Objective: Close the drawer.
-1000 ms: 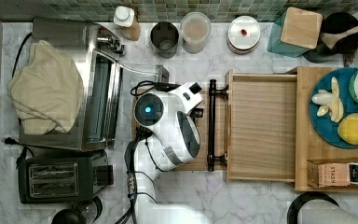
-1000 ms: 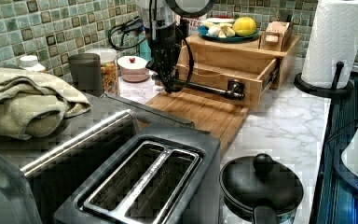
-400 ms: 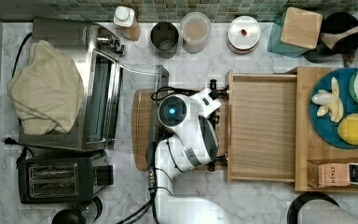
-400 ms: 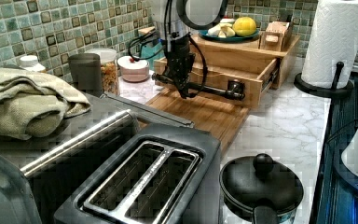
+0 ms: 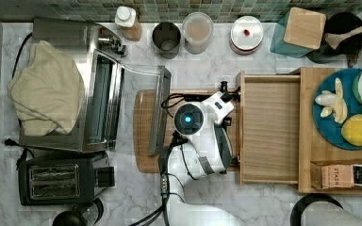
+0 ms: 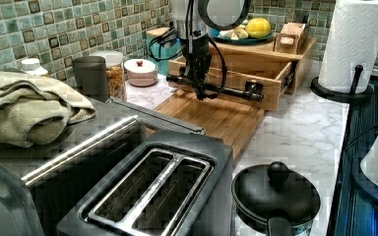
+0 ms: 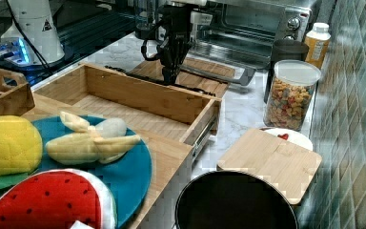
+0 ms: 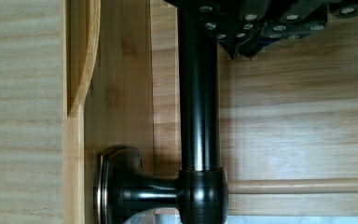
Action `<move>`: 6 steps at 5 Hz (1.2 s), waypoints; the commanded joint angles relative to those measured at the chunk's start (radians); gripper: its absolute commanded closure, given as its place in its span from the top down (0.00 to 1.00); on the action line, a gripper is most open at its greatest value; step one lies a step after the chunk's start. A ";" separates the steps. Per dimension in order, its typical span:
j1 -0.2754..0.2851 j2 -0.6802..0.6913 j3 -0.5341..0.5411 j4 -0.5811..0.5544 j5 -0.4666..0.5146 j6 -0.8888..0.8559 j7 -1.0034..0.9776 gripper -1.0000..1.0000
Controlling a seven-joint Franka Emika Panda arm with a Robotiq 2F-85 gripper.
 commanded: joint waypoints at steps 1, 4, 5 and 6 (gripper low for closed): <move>-0.221 -0.038 -0.176 0.007 -0.012 0.093 -0.208 0.00; -0.344 0.035 -0.275 0.097 0.094 0.153 -0.502 0.00; -0.321 0.023 -0.291 0.102 0.071 0.121 -0.455 0.00; -0.295 0.012 -0.296 0.124 0.016 0.045 -0.389 0.00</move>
